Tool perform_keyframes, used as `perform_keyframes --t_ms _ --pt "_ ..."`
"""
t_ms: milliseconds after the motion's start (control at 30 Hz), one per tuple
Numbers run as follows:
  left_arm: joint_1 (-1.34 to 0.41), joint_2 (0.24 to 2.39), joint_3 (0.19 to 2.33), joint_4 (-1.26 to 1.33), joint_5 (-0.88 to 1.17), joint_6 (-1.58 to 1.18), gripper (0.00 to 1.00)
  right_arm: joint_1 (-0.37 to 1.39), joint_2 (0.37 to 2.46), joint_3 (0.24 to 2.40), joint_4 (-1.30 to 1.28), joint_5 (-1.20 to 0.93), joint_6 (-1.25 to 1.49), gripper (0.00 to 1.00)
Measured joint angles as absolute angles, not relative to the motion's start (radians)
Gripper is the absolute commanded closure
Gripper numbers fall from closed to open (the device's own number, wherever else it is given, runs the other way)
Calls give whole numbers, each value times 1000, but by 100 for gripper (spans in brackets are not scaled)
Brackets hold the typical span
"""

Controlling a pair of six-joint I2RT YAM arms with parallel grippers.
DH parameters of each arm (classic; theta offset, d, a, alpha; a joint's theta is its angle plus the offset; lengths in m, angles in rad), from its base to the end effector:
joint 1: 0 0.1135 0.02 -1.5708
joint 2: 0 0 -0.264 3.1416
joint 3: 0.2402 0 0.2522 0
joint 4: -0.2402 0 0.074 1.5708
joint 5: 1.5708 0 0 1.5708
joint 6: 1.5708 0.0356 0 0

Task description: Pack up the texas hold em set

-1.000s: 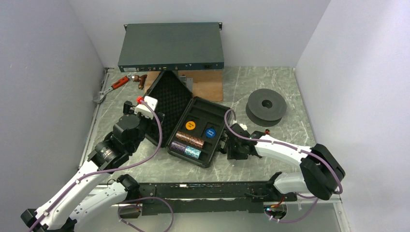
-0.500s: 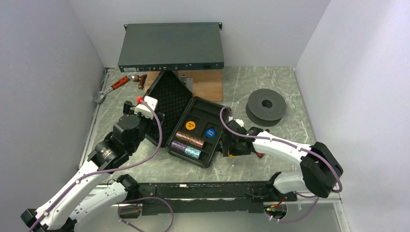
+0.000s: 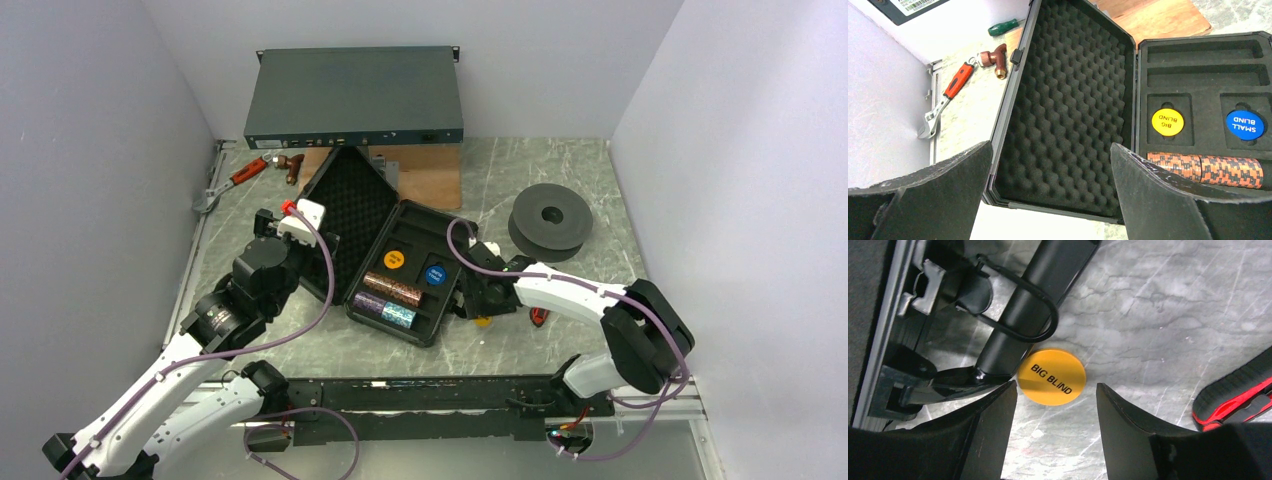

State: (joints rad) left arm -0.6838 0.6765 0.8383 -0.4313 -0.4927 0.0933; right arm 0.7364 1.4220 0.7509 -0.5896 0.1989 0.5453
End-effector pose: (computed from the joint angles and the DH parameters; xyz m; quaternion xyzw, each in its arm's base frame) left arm 0.1252 -0.0803 0.3494 0.1557 0.7701 0.0147 0.6185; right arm 0.1849 0.1582 0.1655 -0.0785 0.9801 0.0132 0.1818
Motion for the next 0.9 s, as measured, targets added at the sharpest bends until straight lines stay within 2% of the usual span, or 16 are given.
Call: perform_keyframes --t_ms 500,900 --pt "-684 677 838 -431 -493 93 6 723 1438 751 -585 145 530 35" --pt "-684 677 838 -431 -493 93 6 723 1460 755 -586 138 512 36"
